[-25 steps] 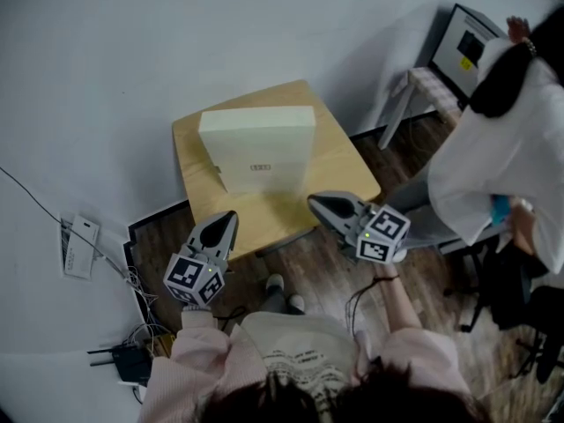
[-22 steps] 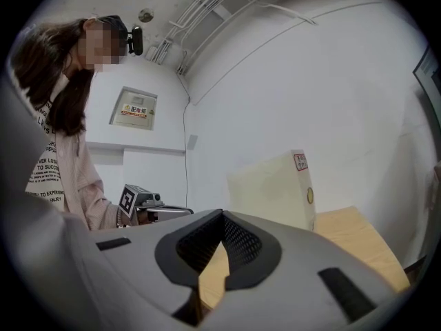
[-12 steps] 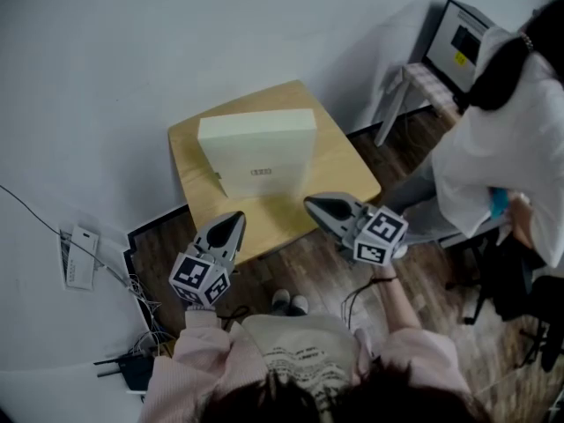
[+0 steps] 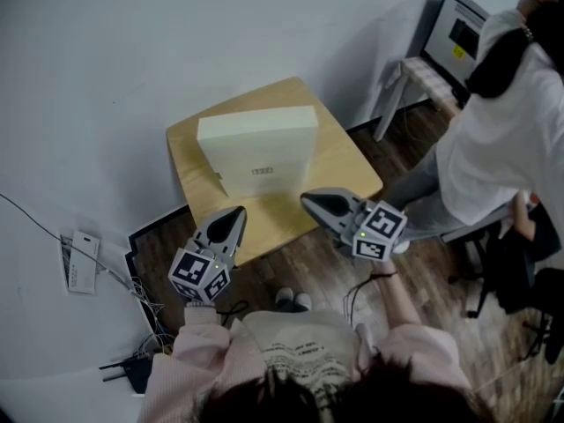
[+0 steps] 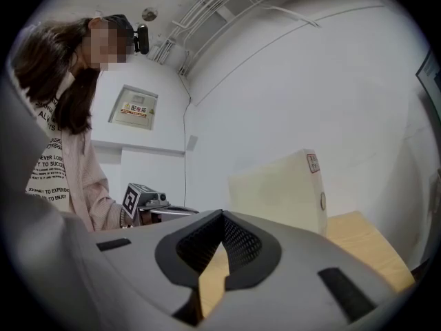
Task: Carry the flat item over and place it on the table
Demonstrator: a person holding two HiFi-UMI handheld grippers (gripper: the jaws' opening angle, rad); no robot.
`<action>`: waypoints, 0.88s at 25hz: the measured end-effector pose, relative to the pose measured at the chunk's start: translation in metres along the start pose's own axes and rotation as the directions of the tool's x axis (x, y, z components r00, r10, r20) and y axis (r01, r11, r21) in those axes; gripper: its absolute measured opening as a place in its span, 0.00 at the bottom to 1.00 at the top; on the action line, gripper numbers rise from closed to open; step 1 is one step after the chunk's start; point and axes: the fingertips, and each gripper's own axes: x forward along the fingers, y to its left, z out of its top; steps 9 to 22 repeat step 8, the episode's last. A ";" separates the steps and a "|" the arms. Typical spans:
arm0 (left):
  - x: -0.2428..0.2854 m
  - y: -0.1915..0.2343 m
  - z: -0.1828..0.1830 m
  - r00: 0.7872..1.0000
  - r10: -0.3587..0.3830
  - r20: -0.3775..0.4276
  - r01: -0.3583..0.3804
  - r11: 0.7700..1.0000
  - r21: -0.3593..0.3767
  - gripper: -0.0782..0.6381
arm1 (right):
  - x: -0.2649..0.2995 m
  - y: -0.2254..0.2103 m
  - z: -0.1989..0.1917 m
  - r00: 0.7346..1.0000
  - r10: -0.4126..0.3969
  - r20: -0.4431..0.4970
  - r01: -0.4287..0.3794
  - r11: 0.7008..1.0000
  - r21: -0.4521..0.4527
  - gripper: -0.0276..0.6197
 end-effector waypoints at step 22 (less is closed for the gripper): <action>0.000 0.003 0.003 1.000 -0.009 0.005 0.009 1.000 0.018 0.10 | 0.007 0.008 0.005 1.000 0.021 0.008 -0.021 1.000 -0.014 0.02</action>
